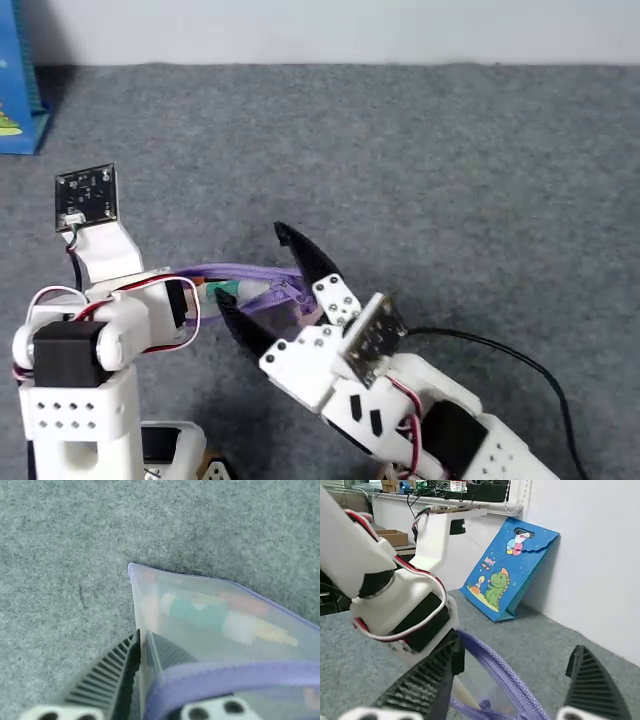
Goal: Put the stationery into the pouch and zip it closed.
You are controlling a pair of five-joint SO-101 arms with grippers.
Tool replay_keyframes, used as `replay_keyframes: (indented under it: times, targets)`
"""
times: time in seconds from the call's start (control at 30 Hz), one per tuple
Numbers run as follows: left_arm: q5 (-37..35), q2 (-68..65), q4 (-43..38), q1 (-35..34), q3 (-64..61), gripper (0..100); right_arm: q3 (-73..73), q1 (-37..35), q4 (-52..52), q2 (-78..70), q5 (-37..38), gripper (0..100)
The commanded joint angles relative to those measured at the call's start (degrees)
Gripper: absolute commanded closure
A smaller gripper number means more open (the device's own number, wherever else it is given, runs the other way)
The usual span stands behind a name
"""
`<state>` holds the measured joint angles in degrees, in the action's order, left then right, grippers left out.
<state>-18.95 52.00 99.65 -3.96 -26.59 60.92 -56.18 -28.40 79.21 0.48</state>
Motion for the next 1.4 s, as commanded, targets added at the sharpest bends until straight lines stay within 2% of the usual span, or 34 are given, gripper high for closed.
replay_keyframes:
  times: [0.0,0.27,0.43,0.53,0.73,0.97,1.03,1.2,1.37]
  targets:
    - [0.6,-0.2,0.8,0.4,0.3,99,-4.0,0.1,-4.4,5.1,0.7,68.1]
    - [0.6,-0.2,0.8,0.3,0.2,99,-3.9,10.5,-22.9,15.1,-5.5,68.2]
    - [0.6,-0.2,0.8,0.3,0.1,99,-3.4,11.7,-30.1,17.5,-8.8,68.2]
    - [0.5,-0.1,0.8,0.3,0.1,99,0.5,11.8,-29.6,17.1,-10.4,68.2]
    - [0.5,-0.1,0.8,0.2,0.1,99,10.1,11.6,-20.8,16.8,-10.4,68.9]
    - [0.5,-0.1,0.8,0.0,0.1,99,12.3,11.7,-17.8,17.4,-10.1,91.5]
    - [0.5,-0.1,0.8,0.2,0.1,99,12.1,11.7,-18.2,17.4,-10.0,94.4]
    - [0.5,-0.1,0.8,0.3,0.1,99,12.1,11.7,-20.6,17.4,-9.9,91.8]
    - [0.5,-0.1,0.8,0.3,0.1,99,11.9,11.7,-25.8,17.4,-9.9,83.5]
